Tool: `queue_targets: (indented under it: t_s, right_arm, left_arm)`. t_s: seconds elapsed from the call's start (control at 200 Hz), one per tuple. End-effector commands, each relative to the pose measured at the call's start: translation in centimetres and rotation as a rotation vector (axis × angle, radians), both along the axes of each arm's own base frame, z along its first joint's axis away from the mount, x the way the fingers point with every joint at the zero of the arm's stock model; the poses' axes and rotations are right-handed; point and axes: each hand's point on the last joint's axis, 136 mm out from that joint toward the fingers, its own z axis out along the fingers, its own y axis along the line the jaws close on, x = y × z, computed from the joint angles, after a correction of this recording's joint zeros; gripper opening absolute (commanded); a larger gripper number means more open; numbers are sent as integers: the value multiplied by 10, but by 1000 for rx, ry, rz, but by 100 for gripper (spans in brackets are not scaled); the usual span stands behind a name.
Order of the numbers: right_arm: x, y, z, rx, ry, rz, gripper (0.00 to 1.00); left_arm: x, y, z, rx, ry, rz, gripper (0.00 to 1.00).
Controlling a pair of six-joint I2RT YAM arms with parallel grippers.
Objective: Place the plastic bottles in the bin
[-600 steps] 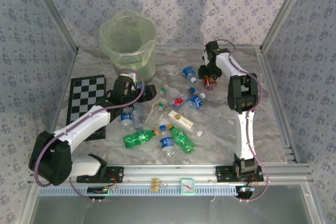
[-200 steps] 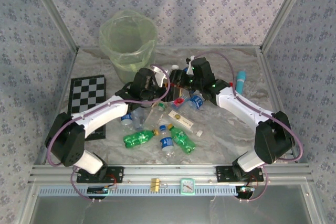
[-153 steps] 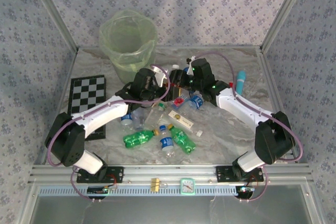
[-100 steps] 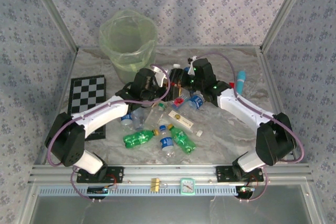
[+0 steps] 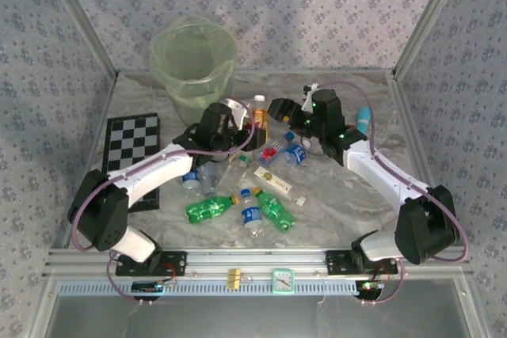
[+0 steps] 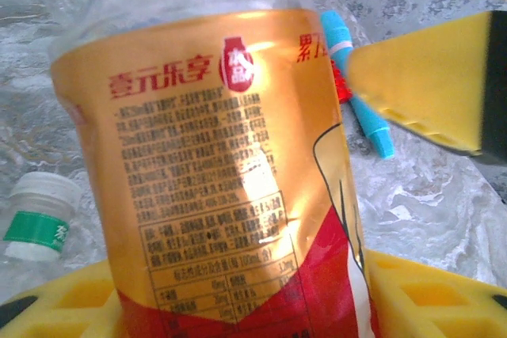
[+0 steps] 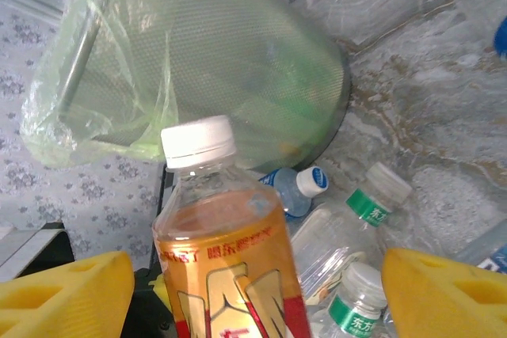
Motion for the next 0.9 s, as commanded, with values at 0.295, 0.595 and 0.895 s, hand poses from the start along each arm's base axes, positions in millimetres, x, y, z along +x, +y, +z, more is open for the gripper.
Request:
queue_targets:
  t_s: [0.295, 0.595, 0.895]
  right_arm:
    - [-2, -40, -22, -195, 7, -91, 100]
    - [-1, -37, -43, -236, 55, -55, 100]
    - [-2, -40, -49, -279, 70, -59, 100]
  left_arm:
    - [41, 46, 129, -1, -281, 79, 50]
    - [86, 107, 203, 101, -489, 258, 50]
    - [140, 181, 206, 178, -422, 460, 50]
